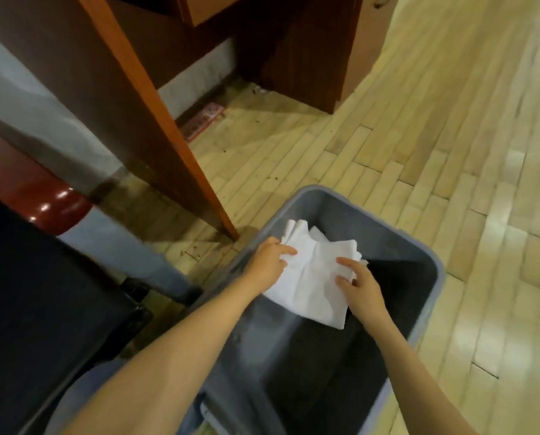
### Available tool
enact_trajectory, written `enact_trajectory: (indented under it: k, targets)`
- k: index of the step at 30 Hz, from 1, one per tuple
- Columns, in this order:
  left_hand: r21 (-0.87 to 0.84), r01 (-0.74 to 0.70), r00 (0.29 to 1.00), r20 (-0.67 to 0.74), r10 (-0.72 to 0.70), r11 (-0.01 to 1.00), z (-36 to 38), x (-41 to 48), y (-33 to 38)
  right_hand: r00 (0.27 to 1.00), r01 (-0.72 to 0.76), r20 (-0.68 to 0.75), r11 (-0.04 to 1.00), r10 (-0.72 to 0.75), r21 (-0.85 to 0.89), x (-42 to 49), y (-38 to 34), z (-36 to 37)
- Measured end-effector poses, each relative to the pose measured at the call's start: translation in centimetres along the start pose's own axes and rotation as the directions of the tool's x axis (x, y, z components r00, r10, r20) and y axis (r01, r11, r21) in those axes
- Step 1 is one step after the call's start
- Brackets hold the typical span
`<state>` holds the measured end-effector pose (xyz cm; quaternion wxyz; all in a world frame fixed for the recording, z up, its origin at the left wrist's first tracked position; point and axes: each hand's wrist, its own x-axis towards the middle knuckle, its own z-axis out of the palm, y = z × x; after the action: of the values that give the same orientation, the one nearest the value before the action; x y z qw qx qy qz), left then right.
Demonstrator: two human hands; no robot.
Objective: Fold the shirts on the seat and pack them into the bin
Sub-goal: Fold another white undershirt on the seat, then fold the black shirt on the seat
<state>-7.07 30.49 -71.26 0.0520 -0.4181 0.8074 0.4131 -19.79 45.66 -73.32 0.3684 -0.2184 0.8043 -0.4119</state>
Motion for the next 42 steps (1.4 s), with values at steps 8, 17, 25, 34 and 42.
enact_trajectory:
  k: [8,17,25,34,42]
  targets:
    - [0.064,0.031,0.994,0.1,-0.037,0.997,6.1,5.6,0.4,0.989,-0.112,-0.095,0.994,0.112,0.006,3.0,6.0,-1.0]
    - [0.235,0.064,0.996,0.042,-0.076,0.97,5.7,10.6,0.7,0.98,-0.171,-0.105,0.985,0.167,-0.03,7.5,6.7,-1.5]
    - [0.347,0.121,0.983,0.089,-0.161,0.93,3.9,7.3,-1.9,0.983,-0.149,0.045,0.924,0.176,-0.351,7.8,4.6,0.2]
    - [0.211,0.164,0.986,-0.035,-0.16,0.964,-4.8,-2.2,-2.6,0.951,0.254,0.294,0.795,-0.1,-0.551,3.9,-6.8,4.3]
    - [0.09,0.306,0.913,-0.312,-0.265,0.948,-16.0,-19.8,-7.7,0.691,0.723,0.608,0.366,-0.391,-0.586,-7.3,-21.3,12.1]
